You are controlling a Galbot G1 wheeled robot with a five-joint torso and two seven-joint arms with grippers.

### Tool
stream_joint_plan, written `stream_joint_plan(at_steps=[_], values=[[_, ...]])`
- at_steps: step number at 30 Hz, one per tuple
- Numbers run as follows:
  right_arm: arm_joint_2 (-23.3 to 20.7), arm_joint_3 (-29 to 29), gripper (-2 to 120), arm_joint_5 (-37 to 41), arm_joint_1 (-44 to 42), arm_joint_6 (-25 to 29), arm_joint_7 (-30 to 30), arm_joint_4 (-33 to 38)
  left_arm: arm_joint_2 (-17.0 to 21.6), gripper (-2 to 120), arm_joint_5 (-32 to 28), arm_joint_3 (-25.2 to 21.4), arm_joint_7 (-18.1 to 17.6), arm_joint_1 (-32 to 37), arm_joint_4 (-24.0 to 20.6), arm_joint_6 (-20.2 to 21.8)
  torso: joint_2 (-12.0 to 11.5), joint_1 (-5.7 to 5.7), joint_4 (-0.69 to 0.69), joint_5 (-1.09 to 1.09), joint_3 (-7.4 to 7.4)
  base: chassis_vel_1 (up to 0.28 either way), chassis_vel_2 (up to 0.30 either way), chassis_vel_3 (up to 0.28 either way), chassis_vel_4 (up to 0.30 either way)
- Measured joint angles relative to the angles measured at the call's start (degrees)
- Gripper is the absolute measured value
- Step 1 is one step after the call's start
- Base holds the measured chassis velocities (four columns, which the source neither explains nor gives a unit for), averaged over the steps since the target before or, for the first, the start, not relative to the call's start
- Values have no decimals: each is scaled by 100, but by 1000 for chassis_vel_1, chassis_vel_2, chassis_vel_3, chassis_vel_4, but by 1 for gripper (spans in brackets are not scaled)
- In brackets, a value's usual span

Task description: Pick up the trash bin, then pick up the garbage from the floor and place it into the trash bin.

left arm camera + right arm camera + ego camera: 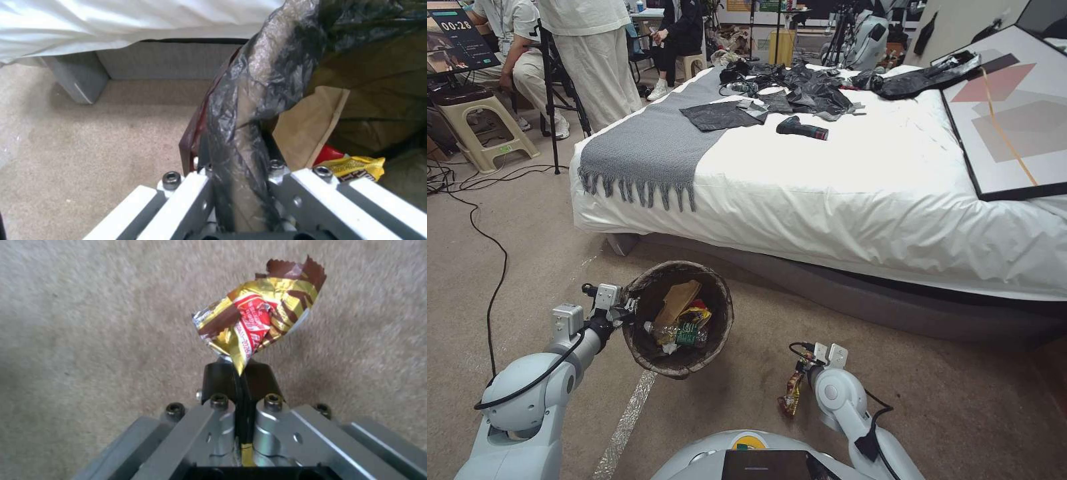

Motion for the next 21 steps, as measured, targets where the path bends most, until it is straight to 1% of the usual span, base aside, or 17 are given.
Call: stream_joint_plan(at_steps=[11,14,15,16,17,18,19,20,21], values=[[-186,86,0,158,-131,-31,69,611,10,0,19,-12,13,1,-6,0,0,0,0,0,0,0,0,0,0],[-419,149,0,344,-188,-118,90,1231,13,0,19,-3,-5,0,-10,0,0,0,0,0,0,0,0,0,0],[-419,149,0,344,-188,-118,90,1231,13,0,19,-3,-5,0,-10,0,0,0,0,0,0,0,0,0,0],[-542,171,0,448,-192,-170,111,1470,13,0,19,2,-16,-1,-14,0,0,0,0,1,0,0,0,0,0],[-577,174,0,474,-191,-178,115,1528,13,0,19,4,-19,-2,-16,0,0,0,0,1,0,0,0,0,0],[-720,193,0,561,-181,-210,128,1734,13,0,17,9,-27,-2,-25,0,0,0,1,1,0,0,0,0,0],[-720,193,0,561,-181,-210,128,1734,13,0,17,9,-27,-2,-25,0,0,0,1,1,0,0,0,0,0],[-895,220,0,699,-149,-257,138,1960,12,0,16,14,-33,-3,-36,0,0,0,-1,0,0,0,0,0,0],[-965,228,0,759,-133,-275,142,2034,12,0,16,14,-35,-3,-39,0,0,0,0,1,0,0,0,0,0]])
